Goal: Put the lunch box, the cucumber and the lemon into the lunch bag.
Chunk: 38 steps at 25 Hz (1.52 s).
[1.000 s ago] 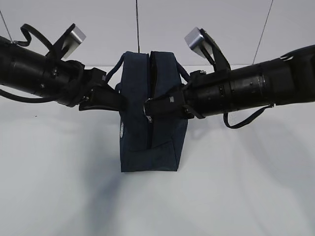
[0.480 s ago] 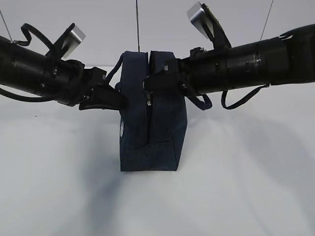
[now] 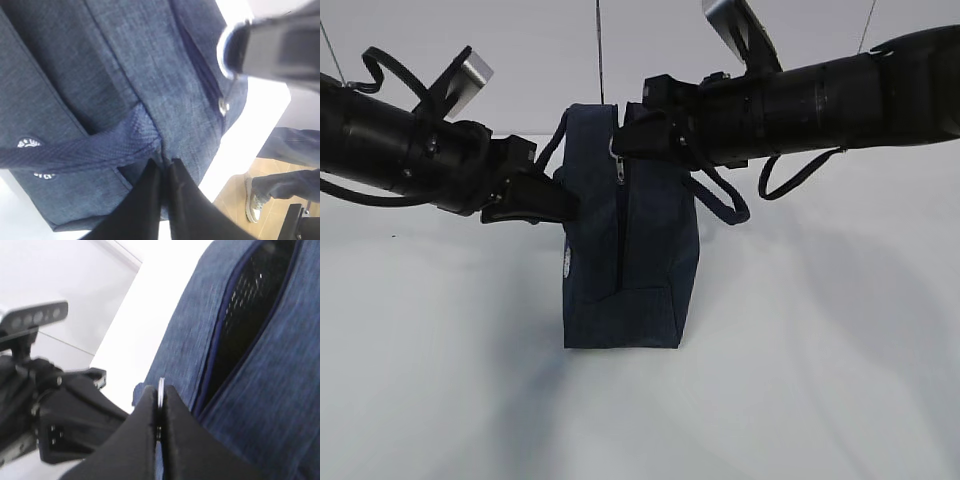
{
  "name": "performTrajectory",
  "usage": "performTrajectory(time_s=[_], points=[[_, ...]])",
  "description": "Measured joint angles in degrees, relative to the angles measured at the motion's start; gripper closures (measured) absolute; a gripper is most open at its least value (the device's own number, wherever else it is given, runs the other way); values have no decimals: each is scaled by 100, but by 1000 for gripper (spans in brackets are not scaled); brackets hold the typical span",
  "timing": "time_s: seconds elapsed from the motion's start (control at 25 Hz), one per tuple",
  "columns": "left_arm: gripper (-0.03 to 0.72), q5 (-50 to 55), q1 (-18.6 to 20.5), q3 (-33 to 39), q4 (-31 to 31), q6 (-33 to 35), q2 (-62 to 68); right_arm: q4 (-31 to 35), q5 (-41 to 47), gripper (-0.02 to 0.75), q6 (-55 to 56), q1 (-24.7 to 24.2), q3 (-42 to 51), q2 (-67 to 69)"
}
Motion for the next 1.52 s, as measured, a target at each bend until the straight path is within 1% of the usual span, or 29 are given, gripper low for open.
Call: performTrajectory(time_s=[0.16,0.48,0.6,0.84,0.92,1.08,1.24,1.52], points=[[697,0,0,0,22,0,0,0,0,737,200,-48,-341,262],[697,0,0,0,22,0,0,-58,227,737,653,-415,-1174,894],[697,0,0,0,31,0,0,-307,307,737,878,-439,-1583,1165],[697,0,0,0,57,0,0,-1039,444,737,1641,-464,-2578,1785],[697,0,0,0,79,0,0,-1189,466,737,1843,-486,-2898,1988],[697,0,0,0,112,0,0,-1264,559,737,2129,-546,-3394,2364],[697,0,0,0,199,0,0,-1346,593,737,2273,-603,-3624,2496],[697,-9,0,0,276,0,0,-1479,498,737,3166,-682,-3659,2501]])
